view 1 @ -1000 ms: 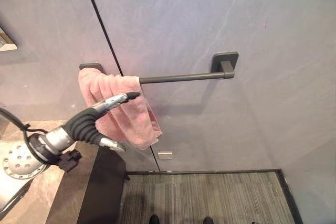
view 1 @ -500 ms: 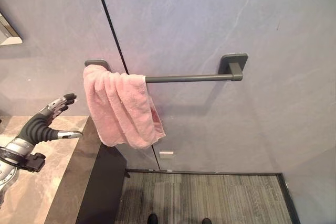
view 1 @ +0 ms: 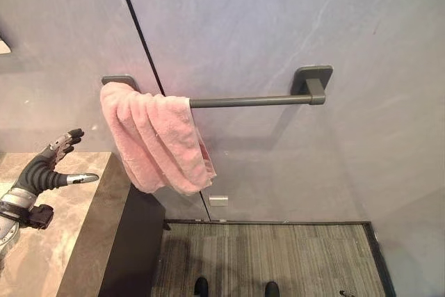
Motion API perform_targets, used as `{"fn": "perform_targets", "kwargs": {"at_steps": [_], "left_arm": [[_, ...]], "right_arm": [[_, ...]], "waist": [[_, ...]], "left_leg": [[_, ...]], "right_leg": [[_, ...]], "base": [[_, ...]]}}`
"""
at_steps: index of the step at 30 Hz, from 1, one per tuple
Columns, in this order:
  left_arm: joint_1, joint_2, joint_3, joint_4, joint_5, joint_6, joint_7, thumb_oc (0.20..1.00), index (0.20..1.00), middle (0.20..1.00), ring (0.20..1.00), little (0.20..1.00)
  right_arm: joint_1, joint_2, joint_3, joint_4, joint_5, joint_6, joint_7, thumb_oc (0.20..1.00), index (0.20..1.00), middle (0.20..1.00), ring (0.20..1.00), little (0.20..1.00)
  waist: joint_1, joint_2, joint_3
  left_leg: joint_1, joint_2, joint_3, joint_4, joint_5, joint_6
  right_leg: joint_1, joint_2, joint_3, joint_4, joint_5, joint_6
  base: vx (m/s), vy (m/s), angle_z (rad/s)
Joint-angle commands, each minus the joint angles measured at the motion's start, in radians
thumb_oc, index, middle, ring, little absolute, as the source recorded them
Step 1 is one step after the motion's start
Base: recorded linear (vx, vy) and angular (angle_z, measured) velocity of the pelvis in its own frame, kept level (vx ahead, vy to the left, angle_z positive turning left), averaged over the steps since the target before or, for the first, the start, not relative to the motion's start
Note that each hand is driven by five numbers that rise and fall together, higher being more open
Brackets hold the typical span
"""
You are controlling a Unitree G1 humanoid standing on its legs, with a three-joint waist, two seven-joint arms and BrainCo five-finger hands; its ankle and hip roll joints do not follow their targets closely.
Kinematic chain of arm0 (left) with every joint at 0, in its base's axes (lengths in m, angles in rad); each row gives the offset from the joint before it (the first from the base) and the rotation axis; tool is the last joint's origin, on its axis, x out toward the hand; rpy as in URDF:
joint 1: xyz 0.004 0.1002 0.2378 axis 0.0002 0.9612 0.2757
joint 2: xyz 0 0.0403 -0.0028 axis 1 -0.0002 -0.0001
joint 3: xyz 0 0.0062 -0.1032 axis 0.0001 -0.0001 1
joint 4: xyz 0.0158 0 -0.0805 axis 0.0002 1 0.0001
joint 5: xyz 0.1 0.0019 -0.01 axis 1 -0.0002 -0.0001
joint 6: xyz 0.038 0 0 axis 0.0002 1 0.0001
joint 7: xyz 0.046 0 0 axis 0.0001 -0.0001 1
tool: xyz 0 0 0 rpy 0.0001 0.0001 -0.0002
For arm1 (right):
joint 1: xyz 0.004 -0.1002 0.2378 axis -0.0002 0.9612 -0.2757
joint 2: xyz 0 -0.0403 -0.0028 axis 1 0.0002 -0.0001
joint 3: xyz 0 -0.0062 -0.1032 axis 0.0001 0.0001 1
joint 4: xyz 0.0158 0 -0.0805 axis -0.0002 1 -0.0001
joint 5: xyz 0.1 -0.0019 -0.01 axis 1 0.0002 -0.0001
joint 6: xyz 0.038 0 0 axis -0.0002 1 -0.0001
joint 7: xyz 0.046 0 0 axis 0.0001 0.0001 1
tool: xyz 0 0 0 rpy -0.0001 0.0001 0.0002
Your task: Put brush and paste in cup on sink, flatten towel.
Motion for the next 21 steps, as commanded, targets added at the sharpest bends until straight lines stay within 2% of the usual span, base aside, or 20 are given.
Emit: {"fn": "perform_targets", "kwargs": {"at_steps": [1,2,7,13,21], "left_arm": [[-0.111,0.053,0.031,0.052,0.018,-0.031,0.029,1.0,1.0,1.0,1.0,1.0],[-0.169,0.064,-0.009,0.109,0.022,-0.026,0.032,1.0,1.0,1.0,1.0,1.0],[-0.236,0.065,-0.052,0.163,0.011,-0.024,0.035,1.0,1.0,1.0,1.0,1.0],[-0.356,0.033,-0.172,0.242,-0.024,-0.015,0.015,1.0,1.0,1.0,1.0,1.0],[-0.407,-0.004,-0.236,0.184,-0.051,-0.014,0.005,1.0,1.0,1.0,1.0,1.0]], "right_arm": [[-0.034,-0.01,0.037,-0.009,0.002,-0.008,-0.01,1.0,1.0,1.0,1.0,1.0],[-0.042,-0.02,0.044,-0.019,-0.002,-0.008,-0.01,1.0,1.0,1.0,1.0,1.0],[-0.048,-0.025,0.045,-0.033,0.003,-0.01,-0.009,1.0,1.0,1.0,1.0,1.0],[-0.056,-0.032,0.063,-0.04,-0.005,-0.006,-0.007,1.0,1.0,1.0,1.0,1.0],[-0.054,-0.031,0.071,-0.041,-0.015,-0.007,-0.016,1.0,1.0,1.0,1.0,1.0]], "waist": [[-0.029,-0.082,0.014],[-0.038,-0.081,0.017],[-0.045,-0.082,0.02],[-0.062,-0.087,0.023],[-0.083,-0.091,0.019]], "left_leg": [[-0.013,0.048,0.035,0.003,0.018,-0.042],[-0.023,0.047,0.042,0.003,0.018,-0.042],[-0.034,0.047,0.049,0.003,0.021,-0.043],[-0.033,0.05,0.055,0.003,0.019,-0.043],[-0.012,0.057,0.07,0.003,0.009,-0.047]], "right_leg": [[-0.033,-0.171,0.024,-0.002,0.088,0.117],[-0.05,-0.173,0.032,-0.002,0.095,0.12],[-0.069,-0.173,0.042,-0.002,0.1,0.123],[-0.077,-0.169,0.053,-0.002,0.102,0.122],[-0.073,-0.164,0.065,-0.002,0.1,0.121]], "base": [[0.0,0.05,-0.02],[0.0,0.042,-0.02],[-0.01,0.018,-0.15],[0.01,0.001,0.0],[0.03,0.001,-0.06]]}}
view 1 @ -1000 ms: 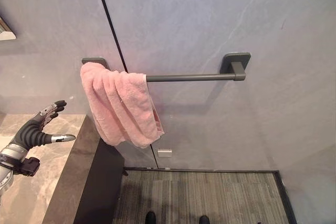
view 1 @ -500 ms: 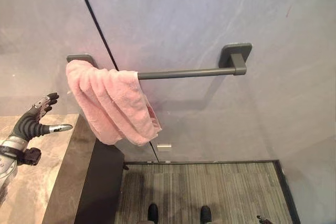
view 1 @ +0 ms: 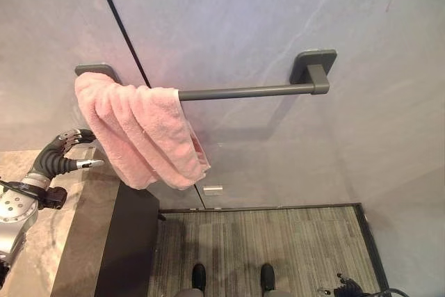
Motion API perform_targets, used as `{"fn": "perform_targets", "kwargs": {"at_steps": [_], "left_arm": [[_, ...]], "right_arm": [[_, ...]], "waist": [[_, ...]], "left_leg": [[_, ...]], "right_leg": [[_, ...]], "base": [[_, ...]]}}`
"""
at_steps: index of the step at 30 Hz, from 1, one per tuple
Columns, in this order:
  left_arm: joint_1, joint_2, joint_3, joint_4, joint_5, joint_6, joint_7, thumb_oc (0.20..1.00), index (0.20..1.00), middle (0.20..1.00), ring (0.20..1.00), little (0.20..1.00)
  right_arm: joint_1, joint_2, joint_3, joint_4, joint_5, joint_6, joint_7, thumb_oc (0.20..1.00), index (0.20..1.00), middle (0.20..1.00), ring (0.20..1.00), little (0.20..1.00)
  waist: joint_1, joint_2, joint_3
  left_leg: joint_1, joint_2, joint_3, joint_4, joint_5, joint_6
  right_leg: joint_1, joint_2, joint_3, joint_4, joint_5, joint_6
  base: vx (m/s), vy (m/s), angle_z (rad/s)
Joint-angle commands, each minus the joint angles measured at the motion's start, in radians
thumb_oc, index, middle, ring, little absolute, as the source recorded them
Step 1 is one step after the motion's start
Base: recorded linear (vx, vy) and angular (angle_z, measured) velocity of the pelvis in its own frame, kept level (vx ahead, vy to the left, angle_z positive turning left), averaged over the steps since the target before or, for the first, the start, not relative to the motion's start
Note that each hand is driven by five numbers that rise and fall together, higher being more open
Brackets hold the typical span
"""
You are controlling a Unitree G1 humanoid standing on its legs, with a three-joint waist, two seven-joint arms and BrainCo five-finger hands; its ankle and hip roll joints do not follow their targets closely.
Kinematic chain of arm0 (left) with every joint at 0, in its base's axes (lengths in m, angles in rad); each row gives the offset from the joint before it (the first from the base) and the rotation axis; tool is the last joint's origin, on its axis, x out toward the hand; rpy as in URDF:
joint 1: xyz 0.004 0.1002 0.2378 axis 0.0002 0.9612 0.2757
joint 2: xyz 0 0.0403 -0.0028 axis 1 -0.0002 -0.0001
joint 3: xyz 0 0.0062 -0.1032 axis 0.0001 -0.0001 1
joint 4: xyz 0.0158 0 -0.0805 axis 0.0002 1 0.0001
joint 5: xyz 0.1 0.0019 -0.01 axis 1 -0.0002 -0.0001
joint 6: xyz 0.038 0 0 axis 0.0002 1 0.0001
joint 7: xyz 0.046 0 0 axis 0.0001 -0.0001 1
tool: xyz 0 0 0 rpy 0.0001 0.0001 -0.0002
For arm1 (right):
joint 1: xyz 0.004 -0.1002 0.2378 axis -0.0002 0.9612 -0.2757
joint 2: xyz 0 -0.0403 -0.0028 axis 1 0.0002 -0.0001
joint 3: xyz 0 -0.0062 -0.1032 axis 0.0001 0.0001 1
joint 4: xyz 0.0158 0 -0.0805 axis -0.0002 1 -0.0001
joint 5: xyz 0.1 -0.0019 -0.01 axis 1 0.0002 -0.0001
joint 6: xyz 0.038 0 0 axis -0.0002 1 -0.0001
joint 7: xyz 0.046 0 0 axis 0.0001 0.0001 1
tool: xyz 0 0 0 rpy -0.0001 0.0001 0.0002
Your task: Put brush and paste in cup on sink, flatten towel.
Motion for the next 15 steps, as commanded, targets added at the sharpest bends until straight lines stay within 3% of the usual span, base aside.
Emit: {"fn": "perform_targets", "kwargs": {"at_steps": [1,15], "left_arm": [[-0.119,0.001,-0.002,-0.054,-0.035,-0.034,-0.004,1.0,1.0,1.0,1.0,1.0],[-0.133,-0.086,0.002,-0.07,-0.074,-0.043,0.006,1.0,1.0,1.0,1.0,1.0]], "right_arm": [[-0.013,-0.003,0.046,0.002,-0.015,-0.007,-0.015,1.0,1.0,1.0,1.0,1.0],[0.003,0.003,0.039,0.038,-0.032,0.001,-0.015,1.0,1.0,1.0,1.0,1.0]], "waist": [[-0.069,-0.049,-0.019],[-0.079,-0.047,-0.036]], "left_leg": [[0.03,0.067,0.019,0.003,-0.002,-0.052],[0.056,0.073,0.031,0.003,-0.011,-0.057]], "right_leg": [[-0.006,-0.154,0.018,-0.001,0.078,0.112],[0.012,-0.149,0.026,-0.001,0.065,0.109]], "base": [[0.03,-0.011,-0.04],[0.01,-0.003,-0.03]]}}
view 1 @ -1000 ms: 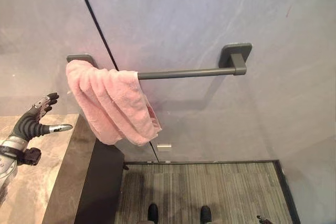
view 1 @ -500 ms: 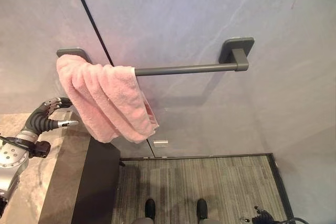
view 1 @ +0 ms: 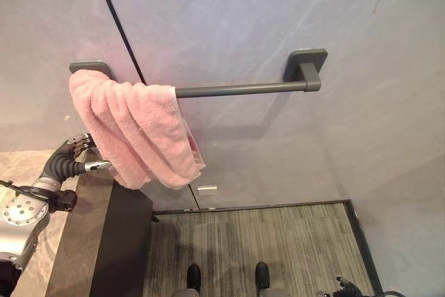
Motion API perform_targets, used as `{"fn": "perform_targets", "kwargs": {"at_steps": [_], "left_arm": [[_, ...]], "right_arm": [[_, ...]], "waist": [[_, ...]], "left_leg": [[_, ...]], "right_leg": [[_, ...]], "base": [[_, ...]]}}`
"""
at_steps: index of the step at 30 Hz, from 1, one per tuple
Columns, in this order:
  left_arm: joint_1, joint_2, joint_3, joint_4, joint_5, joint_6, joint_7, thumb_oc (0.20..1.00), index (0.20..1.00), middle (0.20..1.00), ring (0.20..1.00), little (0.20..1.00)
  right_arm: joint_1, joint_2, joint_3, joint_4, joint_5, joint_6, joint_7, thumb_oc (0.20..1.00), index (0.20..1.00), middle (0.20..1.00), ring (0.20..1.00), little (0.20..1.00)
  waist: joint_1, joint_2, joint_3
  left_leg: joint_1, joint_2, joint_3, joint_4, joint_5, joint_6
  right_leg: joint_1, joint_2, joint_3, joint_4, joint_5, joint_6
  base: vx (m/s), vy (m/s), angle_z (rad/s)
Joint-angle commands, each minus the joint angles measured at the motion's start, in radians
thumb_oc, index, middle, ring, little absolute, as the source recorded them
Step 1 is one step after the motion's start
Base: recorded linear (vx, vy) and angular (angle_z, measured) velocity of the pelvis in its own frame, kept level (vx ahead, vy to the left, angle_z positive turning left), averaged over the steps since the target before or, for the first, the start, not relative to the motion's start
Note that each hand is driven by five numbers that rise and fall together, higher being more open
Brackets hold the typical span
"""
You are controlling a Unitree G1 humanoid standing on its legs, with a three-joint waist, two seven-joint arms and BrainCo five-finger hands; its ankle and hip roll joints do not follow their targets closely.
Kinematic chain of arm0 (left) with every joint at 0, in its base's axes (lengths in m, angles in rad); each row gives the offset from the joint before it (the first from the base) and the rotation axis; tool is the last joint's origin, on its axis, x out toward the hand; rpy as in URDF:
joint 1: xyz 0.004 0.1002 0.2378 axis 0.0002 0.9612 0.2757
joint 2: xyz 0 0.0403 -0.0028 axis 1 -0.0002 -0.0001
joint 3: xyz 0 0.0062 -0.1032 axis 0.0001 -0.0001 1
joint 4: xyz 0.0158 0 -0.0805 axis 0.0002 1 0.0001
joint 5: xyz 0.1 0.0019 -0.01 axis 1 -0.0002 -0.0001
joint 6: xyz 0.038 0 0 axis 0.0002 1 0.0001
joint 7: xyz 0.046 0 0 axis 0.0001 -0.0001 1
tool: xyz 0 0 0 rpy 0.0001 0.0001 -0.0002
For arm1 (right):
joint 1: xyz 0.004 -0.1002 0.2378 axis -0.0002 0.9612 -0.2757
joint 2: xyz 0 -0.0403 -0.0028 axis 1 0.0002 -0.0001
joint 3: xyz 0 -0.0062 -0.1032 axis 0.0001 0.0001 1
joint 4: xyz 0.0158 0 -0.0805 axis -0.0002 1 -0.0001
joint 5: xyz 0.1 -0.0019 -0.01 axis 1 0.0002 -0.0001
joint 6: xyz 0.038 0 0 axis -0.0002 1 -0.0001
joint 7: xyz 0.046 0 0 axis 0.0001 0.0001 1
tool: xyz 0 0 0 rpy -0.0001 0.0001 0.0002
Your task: Put brush and paste in cup on sink, flatten towel.
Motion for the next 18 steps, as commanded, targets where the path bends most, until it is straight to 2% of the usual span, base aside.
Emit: {"fn": "perform_targets", "kwargs": {"at_steps": [1,5,6,7,8,13,18], "left_arm": [[-0.136,-0.008,0.012,-0.053,-0.04,-0.062,0.003,1.0,1.0,1.0,1.0,1.0],[-0.143,-0.022,0.004,-0.044,-0.039,-0.061,0.0,1.0,1.0,1.0,1.0,1.0],[-0.146,-0.027,0.004,-0.04,-0.04,-0.062,0.002,0.479,0.479,0.479,0.479,0.479],[-0.146,-0.027,0.004,-0.04,-0.04,-0.062,0.002,0.379,0.379,0.379,0.379,0.379],[-0.15,-0.031,0.006,-0.037,-0.05,-0.065,0.003,0.2,0.2,0.2,0.2,0.2],[-0.134,-0.026,0.017,-0.047,-0.059,-0.071,-0.004,0.2,0.2,0.2,0.2,0.2],[-0.095,-0.019,0.032,-0.055,-0.07,-0.074,-0.016,0.2,0.2,0.2,0.2,0.2]], "right_arm": [[0.001,-0.007,0.039,0.022,-0.023,-0.001,-0.014,1.0,1.0,1.0,1.0,1.0],[0.001,-0.008,0.04,0.011,-0.025,-0.004,-0.015,1.0,1.0,1.0,1.0,1.0],[0.002,-0.007,0.043,0.005,-0.025,-0.007,-0.016,1.0,1.0,1.0,1.0,1.0],[0.002,-0.007,0.043,0.005,-0.025,-0.007,-0.016,1.0,1.0,1.0,1.0,1.0],[-0.001,-0.011,0.041,-0.014,-0.016,-0.012,-0.018,1.0,1.0,1.0,1.0,1.0],[0.001,-0.023,0.028,-0.096,0.016,-0.031,-0.022,1.0,1.0,1.0,1.0,1.0],[0.015,-0.065,0.0,-0.313,0.06,-0.064,-0.029,1.0,1.0,1.0,1.0,1.0]], "waist": [[-0.064,-0.031,-0.04],[-0.068,-0.028,-0.045],[-0.069,-0.027,-0.046],[-0.069,-0.027,-0.046],[-0.072,-0.026,-0.046],[-0.077,-0.023,-0.048],[-0.084,-0.023,-0.051]], "left_leg": [[0.034,0.073,0.006,0.003,-0.012,-0.057],[0.039,0.07,0.009,0.003,-0.014,-0.057],[0.04,0.07,0.009,0.003,-0.015,-0.057],[0.04,0.07,0.009,0.003,-0.015,-0.057],[0.041,0.069,0.01,0.003,-0.015,-0.057],[0.044,0.07,0.016,0.003,-0.016,-0.058],[0.052,0.071,0.026,0.003,-0.017,-0.058]], "right_leg": [[0.0,-0.148,0.007,0.006,0.058,0.109],[0.005,-0.151,0.007,0.006,0.056,0.109],[0.006,-0.152,0.009,0.006,0.057,0.108],[0.006,-0.152,0.009,0.006,0.057,0.108],[0.006,-0.152,0.012,0.006,0.058,0.109],[0.005,-0.153,0.013,0.006,0.06,0.111],[0.003,-0.152,0.021,0.006,0.062,0.113]], "base": [[0.0,-0.001,-0.05],[0.0,0.002,-0.02],[0.0,0.005,-0.03],[0.0,0.0,0.0],[0.0,0.0,0.0],[0.0,0.0,0.0],[-0.01,0.008,-0.05]]}}
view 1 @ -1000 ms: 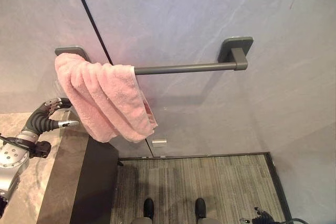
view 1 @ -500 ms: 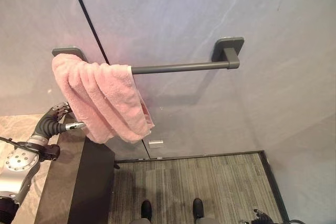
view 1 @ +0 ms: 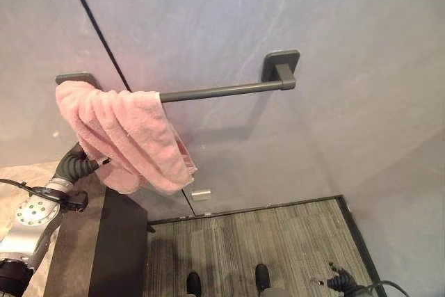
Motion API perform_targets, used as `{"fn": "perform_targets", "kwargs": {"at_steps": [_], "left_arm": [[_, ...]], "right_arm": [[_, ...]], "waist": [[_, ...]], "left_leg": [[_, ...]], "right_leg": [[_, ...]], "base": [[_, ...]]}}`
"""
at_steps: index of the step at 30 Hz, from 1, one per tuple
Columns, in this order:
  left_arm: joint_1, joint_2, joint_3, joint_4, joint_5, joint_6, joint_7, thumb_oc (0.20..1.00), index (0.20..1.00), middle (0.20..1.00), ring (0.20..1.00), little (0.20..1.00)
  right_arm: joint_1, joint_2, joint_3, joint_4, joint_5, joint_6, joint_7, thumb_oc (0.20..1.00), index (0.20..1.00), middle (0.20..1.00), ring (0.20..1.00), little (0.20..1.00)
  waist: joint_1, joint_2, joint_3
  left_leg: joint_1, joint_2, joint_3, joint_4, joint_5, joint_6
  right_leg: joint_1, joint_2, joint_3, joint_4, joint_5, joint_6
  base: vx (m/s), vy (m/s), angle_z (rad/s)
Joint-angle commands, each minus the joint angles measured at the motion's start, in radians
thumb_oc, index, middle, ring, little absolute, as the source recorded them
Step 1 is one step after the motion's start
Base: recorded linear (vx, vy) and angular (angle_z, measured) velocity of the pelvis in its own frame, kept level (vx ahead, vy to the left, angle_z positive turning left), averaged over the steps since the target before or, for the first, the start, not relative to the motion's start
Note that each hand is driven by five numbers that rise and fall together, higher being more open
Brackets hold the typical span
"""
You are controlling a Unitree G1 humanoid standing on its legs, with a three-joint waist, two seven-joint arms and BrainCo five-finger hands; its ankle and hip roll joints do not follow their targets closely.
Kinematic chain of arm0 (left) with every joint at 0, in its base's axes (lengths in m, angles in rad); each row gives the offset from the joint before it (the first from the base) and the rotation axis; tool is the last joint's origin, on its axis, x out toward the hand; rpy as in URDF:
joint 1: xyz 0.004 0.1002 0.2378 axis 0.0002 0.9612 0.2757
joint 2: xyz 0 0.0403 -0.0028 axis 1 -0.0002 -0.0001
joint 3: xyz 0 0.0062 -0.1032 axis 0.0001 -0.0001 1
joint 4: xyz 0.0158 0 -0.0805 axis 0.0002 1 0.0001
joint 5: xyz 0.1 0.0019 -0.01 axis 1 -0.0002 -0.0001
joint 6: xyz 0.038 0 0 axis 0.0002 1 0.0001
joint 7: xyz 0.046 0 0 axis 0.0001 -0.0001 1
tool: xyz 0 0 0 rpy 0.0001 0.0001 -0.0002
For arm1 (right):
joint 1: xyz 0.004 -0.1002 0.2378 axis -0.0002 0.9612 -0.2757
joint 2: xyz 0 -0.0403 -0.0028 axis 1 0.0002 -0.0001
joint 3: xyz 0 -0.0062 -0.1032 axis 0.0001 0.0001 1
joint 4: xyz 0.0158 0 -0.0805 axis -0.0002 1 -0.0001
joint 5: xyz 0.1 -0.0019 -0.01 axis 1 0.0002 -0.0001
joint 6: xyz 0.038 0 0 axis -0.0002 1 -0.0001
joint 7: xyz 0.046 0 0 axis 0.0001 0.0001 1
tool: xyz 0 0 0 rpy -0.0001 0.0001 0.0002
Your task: Put brush and paste in cup on sink, flatten towel.
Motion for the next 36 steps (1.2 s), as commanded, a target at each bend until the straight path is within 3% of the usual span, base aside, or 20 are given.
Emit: {"fn": "perform_targets", "kwargs": {"at_steps": [1,2,8,17,36], "left_arm": [[-0.084,0.015,0.05,-0.017,-0.061,-0.073,-0.005,0.2,0.2,0.2,0.2,0.2],[-0.068,0.016,0.054,-0.026,-0.053,-0.071,-0.005,0.2,0.2,0.2,0.2,0.2],[-0.063,0.019,0.037,-0.047,-0.044,-0.062,-0.006,0.2,0.2,0.2,0.2,0.2],[-0.089,0.03,0.009,-0.069,-0.033,-0.038,0.002,0.2,0.2,0.2,0.2,0.2],[-0.126,0.035,0.004,-0.085,-0.039,-0.029,0.028,0.2,0.2,0.2,0.2,0.2]], "right_arm": [[-0.017,-0.043,0.01,-0.037,0.039,-0.046,-0.027,1.0,1.0,1.0,1.0,1.0],[-0.017,-0.071,-0.004,-0.179,0.036,-0.054,-0.035,1.0,1.0,1.0,1.0,1.0],[-0.026,-0.115,0.018,-0.469,0.062,-0.068,-0.003,1.0,1.0,1.0,1.0,1.0],[-0.227,-0.135,0.177,-0.736,0.082,-0.05,0.025,1.0,1.0,1.0,1.0,1.0],[-0.612,-0.034,0.365,-0.727,0.097,-0.026,-0.014,1.0,1.0,1.0,1.0,1.0]], "waist": [[-0.02,-0.046,-0.033],[-0.021,-0.047,-0.034],[-0.018,-0.054,-0.035],[0.022,-0.072,-0.024],[0.079,-0.093,0.011]], "left_leg": [[0.03,0.071,0.012,0.004,-0.017,-0.06],[0.032,0.072,0.015,0.004,-0.016,-0.061],[0.033,0.075,0.017,0.004,-0.016,-0.06],[0.027,0.078,0.011,0.004,-0.012,-0.056],[-0.004,0.084,-0.002,0.004,0.003,-0.056]], "right_leg": [[-0.009,-0.152,0.004,0.006,0.054,0.114],[-0.009,-0.151,0.003,0.006,0.054,0.115],[-0.007,-0.15,0.002,0.006,0.055,0.113],[-0.005,-0.148,-0.006,0.006,0.055,0.109],[-0.021,-0.143,-0.014,0.006,0.061,0.097]], "base": [[-0.01,0.008,-0.05],[-0.01,0.006,-0.06],[-0.01,0.005,-0.06],[-0.01,0.002,0.0],[-0.01,0.003,0.0]]}}
